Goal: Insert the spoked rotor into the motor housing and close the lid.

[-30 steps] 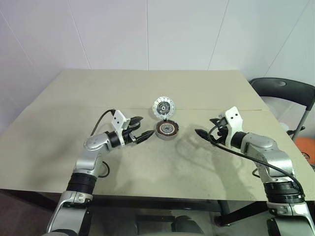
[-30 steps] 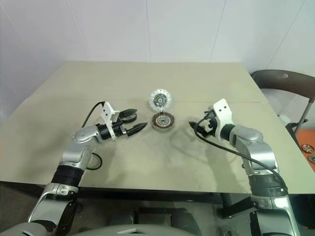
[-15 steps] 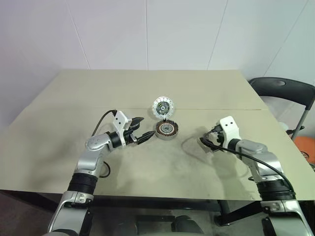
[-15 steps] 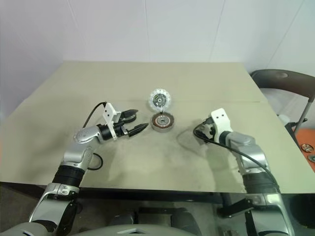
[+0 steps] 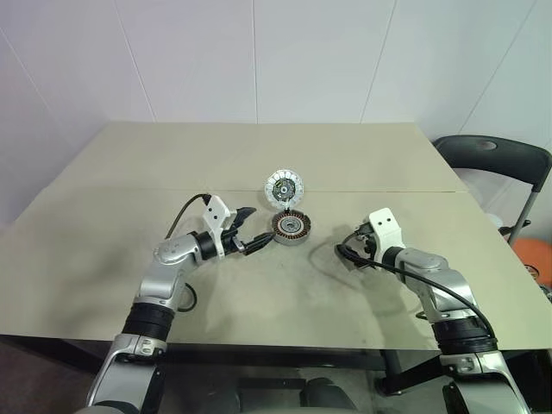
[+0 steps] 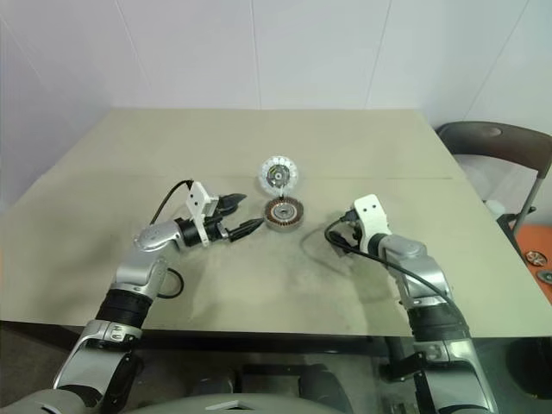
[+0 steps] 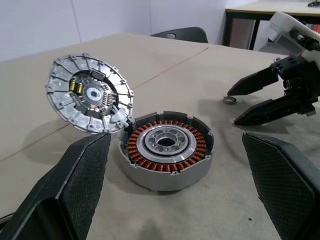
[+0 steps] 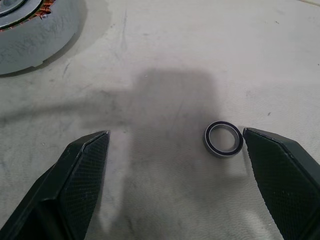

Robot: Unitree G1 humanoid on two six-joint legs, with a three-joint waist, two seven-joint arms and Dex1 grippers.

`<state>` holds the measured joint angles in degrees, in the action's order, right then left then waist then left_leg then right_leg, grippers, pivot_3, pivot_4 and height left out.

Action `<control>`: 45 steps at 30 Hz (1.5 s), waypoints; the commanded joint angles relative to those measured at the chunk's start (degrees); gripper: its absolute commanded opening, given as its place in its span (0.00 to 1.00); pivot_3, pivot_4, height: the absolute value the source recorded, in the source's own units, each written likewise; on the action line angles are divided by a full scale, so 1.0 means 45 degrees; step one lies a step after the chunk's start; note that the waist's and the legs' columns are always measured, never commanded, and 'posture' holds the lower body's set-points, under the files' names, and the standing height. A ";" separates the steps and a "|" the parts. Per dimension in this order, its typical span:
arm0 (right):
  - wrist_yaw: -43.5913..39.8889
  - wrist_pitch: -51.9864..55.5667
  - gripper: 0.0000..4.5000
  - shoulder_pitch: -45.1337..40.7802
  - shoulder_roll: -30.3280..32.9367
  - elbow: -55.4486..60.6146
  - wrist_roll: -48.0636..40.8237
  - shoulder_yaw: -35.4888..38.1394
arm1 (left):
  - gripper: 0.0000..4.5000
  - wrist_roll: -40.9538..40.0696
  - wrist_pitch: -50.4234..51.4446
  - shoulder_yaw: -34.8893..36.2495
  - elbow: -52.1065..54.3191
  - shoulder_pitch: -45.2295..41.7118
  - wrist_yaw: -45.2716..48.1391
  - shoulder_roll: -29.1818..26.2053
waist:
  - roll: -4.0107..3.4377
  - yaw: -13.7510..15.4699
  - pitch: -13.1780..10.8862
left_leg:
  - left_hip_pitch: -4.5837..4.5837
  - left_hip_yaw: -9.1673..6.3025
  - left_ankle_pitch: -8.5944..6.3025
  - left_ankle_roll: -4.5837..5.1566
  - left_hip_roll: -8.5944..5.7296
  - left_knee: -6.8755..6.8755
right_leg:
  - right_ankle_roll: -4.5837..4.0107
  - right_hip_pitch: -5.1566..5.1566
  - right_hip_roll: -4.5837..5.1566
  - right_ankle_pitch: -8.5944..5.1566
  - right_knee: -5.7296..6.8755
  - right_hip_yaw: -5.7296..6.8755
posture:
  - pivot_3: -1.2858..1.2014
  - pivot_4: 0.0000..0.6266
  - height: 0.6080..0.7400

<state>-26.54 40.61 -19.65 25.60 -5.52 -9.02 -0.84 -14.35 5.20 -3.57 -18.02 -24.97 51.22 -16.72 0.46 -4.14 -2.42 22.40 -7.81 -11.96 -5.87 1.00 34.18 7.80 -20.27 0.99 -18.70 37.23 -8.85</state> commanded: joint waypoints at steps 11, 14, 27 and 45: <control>-0.0194 -0.0029 1.00 -0.0380 -0.0244 -0.0008 0.0213 -0.0383 | 1.00 0.0098 -0.0382 -0.0058 0.0035 -0.0290 0.0067 -0.0066 | 0.0000 -0.0001 0.0000 | -0.0001 0.0000 0.0000 0.0000 0.0000 0.0000 | 0.0000 0.0000 0.0000 0.0000 0.0000 -0.0001 | 0.52 0.00 1.00; -0.0236 0.0187 1.00 -0.0362 -0.0226 -0.0009 0.0198 -0.0418 | 1.00 0.0132 -0.0401 -0.0102 0.0055 -0.0274 0.0079 -0.0063 | 0.0000 -0.0001 0.0000 | -0.0001 0.0000 0.0000 0.0000 0.0000 0.0000 | 0.0000 0.0001 0.0000 0.0000 0.0000 -0.0001 | 0.52 0.00 1.00; -0.0313 0.0597 1.00 -0.0207 -0.0229 0.0047 0.0188 -0.0488 | 1.00 0.0306 -0.0374 -0.0121 0.0038 -0.0311 0.0161 -0.0058 | 0.0003 0.0010 0.0002 | -0.0001 0.0000 0.0000 0.0000 0.0000 0.0000 | 0.0001 0.0001 0.0000 0.0000 -0.0001 0.0000 | 0.52 0.00 1.00; -0.0423 0.0595 1.00 -0.0216 -0.0099 -0.0009 0.0226 -0.0503 | 1.00 0.0562 -0.0427 -0.0279 -0.0016 -0.0372 0.0098 -0.0020 | 0.0004 0.0014 0.0002 | -0.0001 0.0000 0.0000 0.0000 0.0000 -0.0001 | 0.0001 0.0002 0.0000 -0.0001 -0.0002 0.0000 | 0.52 0.00 1.00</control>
<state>-27.63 42.26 -20.83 25.35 -5.75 -8.01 -1.91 -11.86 4.44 -5.03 -18.59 -24.99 51.73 -16.73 0.47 -4.08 -2.41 22.40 -7.80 -11.96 -5.87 1.00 34.18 7.80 -20.27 0.99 -18.70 37.22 -8.85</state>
